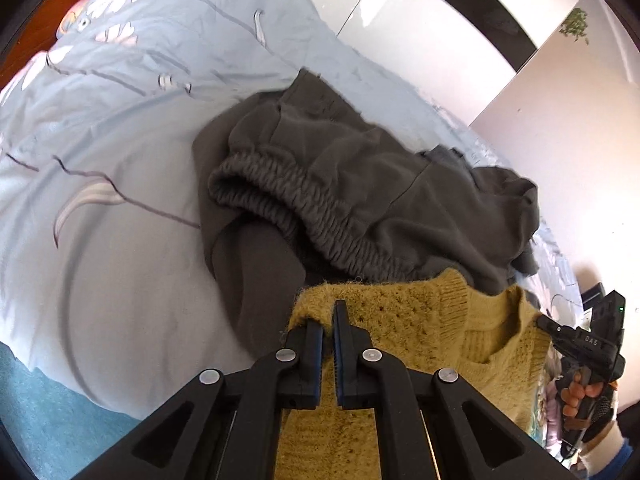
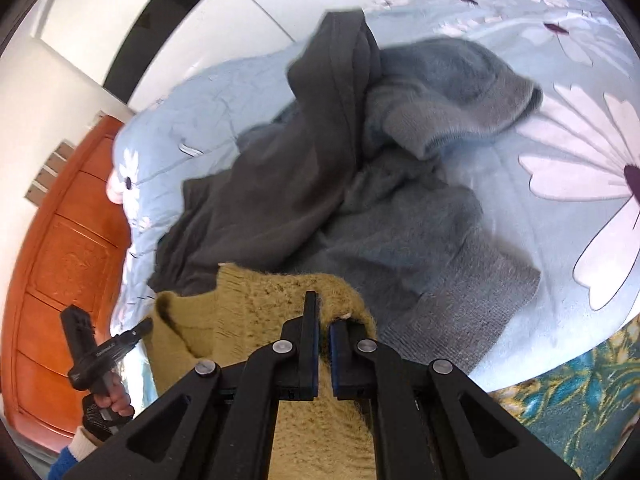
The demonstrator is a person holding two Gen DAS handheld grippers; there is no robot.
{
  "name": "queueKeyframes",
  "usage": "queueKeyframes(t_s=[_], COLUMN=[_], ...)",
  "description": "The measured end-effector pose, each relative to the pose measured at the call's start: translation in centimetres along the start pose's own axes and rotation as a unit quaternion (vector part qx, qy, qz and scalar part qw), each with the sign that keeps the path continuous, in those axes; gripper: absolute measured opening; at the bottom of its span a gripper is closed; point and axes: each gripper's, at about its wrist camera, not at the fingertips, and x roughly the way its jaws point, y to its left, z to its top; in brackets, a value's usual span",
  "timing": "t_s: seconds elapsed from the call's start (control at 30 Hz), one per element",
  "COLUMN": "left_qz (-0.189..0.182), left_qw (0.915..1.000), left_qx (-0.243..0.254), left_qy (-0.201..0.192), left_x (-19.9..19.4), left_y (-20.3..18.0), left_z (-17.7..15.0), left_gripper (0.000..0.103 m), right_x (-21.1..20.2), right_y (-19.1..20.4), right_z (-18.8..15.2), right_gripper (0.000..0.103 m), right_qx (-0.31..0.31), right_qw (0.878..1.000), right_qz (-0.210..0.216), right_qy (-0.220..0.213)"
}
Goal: Fold clothes
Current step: 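Carry the yellow sweater with both grippers and lay it flat on the rug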
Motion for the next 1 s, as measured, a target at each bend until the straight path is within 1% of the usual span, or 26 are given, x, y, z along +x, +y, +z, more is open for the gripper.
queueKeyframes(t_s=[0.1,0.17,0.2,0.23,0.27,0.3,0.33,0.37,0.4,0.43,0.47,0.5,0.6,0.67,0.73,0.8,0.87,0.93,1.0], left_qz=[-0.01,-0.018,-0.022,-0.023,-0.025,-0.026,-0.019,-0.008,0.001,0.01,0.017,0.023,0.006,-0.003,-0.01,-0.001,0.009,0.015,0.015], left_qw=[0.9997,0.9991,0.9984,0.9981,0.9979,0.9977,0.9975,0.9974,0.9972,0.9968,0.9963,0.9955,0.994,0.9937,0.9944,0.9951,0.9944,0.9927,0.991], left_qx=[-0.019,-0.031,-0.038,-0.039,-0.038,-0.037,-0.035,-0.033,-0.032,-0.033,-0.045,-0.06,-0.097,-0.104,-0.093,-0.077,-0.063,-0.057,-0.058], left_qy=[0.011,0.025,0.035,0.041,0.046,0.051,0.059,0.063,0.067,0.072,0.071,0.07,0.049,0.042,0.049,0.063,0.084,0.105,0.12], left_x=[-0.1,-0.4,-0.6,-1.0,-1.5,-2.0,-2.6,-3.1,-3.6,-4.1,-4.9,-5.8,-9.0,-11.2,-13.0,-14.5,-15.8,-16.7,-17.5], left_y=[0.3,0.4,0.5,0.4,0.2,0.1,-0.1,-0.3,-0.3,-0.3,-0.1,0.2,0.6,0.3,-0.3,-0.9,-1.2,-1.2,-0.9], left_z=[-0.2,-0.3,-0.4,-0.6,-0.9,-1.2,-1.5,-1.7,-1.9,-2.1,-2.3,-2.4,-3.5,-4.7,-6.5,-9.1,-12.2,-15.7,-18.8], left_gripper=[0.007,0.01,0.014,0.024,0.031,0.046,0.063,0.067,0.068,0.068,0.068,0.068,0.068,0.068,0.068,0.068,0.068,0.068,0.068], right_x=[-0.1,-0.6,-0.9,-1.2,-1.7,-2.1,-2.6,-3.0,-3.5,-4.1,-4.7,-5.4,-8.5,-10.6,-12.5,-13.7,-14.7,-15.7,-16.6], right_y=[0.3,0.3,0.3,0.4,0.7,1.1,1.6,2.2,2.7,3.2,3.5,3.8,4.0,3.9,4.0,3.8,3.1,2.1,1.1], right_z=[-0.2,-0.2,-0.2,-0.2,-0.4,-0.6,-0.8,-1.1,-1.2,-1.4,-1.4,-1.4,-1.4,-2.2,-3.7,-5.9,-9.2,-13.3,-17.5], right_gripper=[0.004,0.007,0.012,0.021,0.024,0.029,0.035,0.04,0.047,0.058,0.061,0.062,0.062,0.062,0.062,0.062,0.062,0.062,0.062], right_qx=[-0.007,-0.007,-0.006,-0.007,-0.011,-0.016,-0.024,-0.033,-0.042,-0.051,-0.052,-0.051,-0.022,-0.004,0.008,0.013,0.015,0.023,0.032], right_qw=[1.0,1.0,1.0,1.0,0.999,0.999,0.999,0.998,0.998,0.997,0.997,0.997,0.999,0.999,1.0,0.999,0.998,0.994,0.989], right_qz=[-0.003,-0.004,-0.005,-0.005,-0.005,-0.005,-0.007,-0.01,-0.019,-0.028,-0.036,-0.045,-0.04,-0.029,-0.018,-0.015,-0.025,-0.038,-0.042], right_qy=[0.011,0.019,0.024,0.027,0.032,0.036,0.04,0.044,0.047,0.048,0.046,0.043,0.019,0.012,0.014,0.029,0.059,0.099,0.137])
